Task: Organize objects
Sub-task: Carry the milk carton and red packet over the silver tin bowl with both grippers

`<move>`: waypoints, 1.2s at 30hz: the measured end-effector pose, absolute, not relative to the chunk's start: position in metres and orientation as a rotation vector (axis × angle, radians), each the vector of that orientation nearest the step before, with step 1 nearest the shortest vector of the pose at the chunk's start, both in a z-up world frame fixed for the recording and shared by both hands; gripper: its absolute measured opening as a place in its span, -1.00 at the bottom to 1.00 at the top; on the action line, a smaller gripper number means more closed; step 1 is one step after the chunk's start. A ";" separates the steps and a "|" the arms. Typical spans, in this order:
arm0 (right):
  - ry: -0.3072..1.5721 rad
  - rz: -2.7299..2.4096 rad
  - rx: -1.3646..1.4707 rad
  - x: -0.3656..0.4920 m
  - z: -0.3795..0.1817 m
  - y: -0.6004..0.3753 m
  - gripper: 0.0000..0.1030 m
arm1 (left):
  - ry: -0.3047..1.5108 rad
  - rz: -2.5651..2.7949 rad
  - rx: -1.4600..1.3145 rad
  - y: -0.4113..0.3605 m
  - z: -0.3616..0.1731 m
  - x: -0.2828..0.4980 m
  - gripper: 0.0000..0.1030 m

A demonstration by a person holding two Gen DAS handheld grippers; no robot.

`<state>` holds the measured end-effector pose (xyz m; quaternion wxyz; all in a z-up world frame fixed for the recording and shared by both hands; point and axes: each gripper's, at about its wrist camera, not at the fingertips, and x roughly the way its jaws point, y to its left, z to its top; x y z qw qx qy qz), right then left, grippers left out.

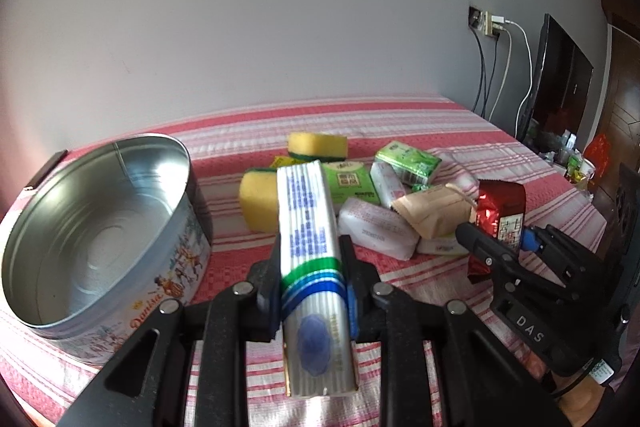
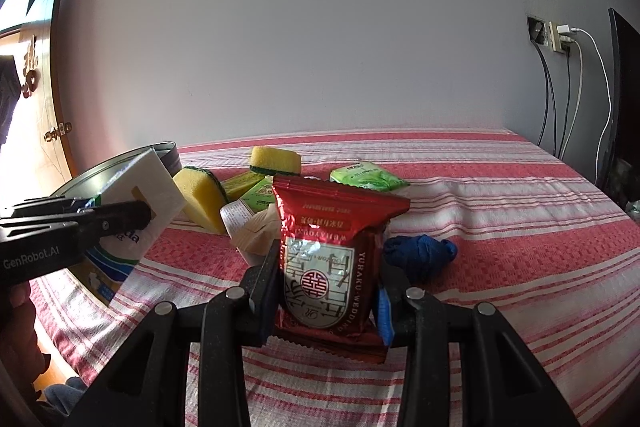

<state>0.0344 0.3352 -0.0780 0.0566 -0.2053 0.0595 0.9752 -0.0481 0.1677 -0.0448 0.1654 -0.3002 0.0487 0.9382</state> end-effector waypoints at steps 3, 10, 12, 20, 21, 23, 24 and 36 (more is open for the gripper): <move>0.174 2.969 -0.612 0.036 -0.077 0.331 -0.20 | 0.145 2.691 -0.825 0.165 -0.041 -0.045 -0.57; 0.134 2.994 -0.587 0.039 -0.070 0.319 -0.20 | 0.144 2.715 -0.775 0.160 -0.034 -0.038 -0.57; 0.133 2.998 -0.583 0.040 -0.069 0.317 -0.20 | 0.144 2.726 -0.761 0.158 -0.032 -0.038 -0.57; 0.123 3.030 -0.549 0.043 -0.060 0.309 -0.20 | 0.119 2.767 -0.723 0.143 -0.023 -0.036 -0.57; 0.119 3.035 -0.546 0.042 -0.059 0.308 -0.20 | 0.116 2.775 -0.718 0.142 -0.022 -0.035 -0.57; 0.117 3.047 -0.538 0.043 -0.055 0.305 -0.20 | 0.105 2.782 -0.708 0.137 -0.019 -0.034 -0.57; 0.114 3.052 -0.533 0.042 -0.054 0.304 -0.20 | 0.101 2.787 -0.703 0.135 -0.018 -0.034 -0.57; 0.083 3.121 -0.530 0.030 -0.036 0.282 -0.20 | 0.003 2.865 -0.681 0.091 -0.005 -0.038 -0.57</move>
